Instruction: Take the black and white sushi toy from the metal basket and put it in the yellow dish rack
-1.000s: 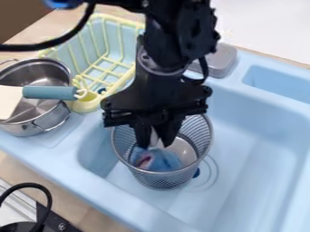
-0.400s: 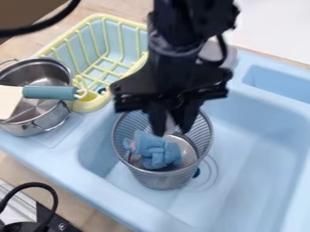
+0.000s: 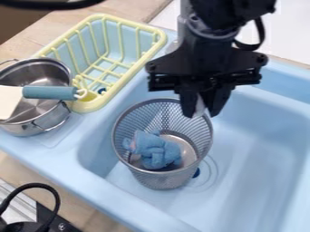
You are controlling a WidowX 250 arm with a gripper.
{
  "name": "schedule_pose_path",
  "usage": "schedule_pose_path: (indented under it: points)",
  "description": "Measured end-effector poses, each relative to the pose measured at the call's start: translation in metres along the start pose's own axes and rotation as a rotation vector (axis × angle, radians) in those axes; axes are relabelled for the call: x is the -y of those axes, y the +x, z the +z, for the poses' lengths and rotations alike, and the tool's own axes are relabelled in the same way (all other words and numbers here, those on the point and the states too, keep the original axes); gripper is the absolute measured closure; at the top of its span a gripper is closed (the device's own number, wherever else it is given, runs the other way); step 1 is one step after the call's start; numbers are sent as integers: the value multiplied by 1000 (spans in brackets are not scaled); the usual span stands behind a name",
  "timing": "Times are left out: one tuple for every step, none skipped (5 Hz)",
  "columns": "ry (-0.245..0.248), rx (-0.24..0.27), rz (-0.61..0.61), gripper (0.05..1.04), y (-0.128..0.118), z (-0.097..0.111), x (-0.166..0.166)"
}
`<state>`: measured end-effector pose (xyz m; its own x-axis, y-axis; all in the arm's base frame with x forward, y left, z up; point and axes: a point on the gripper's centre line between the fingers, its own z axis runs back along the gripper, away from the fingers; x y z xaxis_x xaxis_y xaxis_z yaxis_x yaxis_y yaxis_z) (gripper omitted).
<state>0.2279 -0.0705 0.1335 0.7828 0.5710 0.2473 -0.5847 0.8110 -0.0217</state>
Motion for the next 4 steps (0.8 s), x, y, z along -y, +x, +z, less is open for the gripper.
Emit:
schedule_pose_path:
  points:
    - [9,0,-19,807,11,-7,9]
    - [11,6,-1,807,28,-7,12]
    - [40,-39,102,807,39,-10,-5]
    - [47,-77,229,807,52,-5,-30]
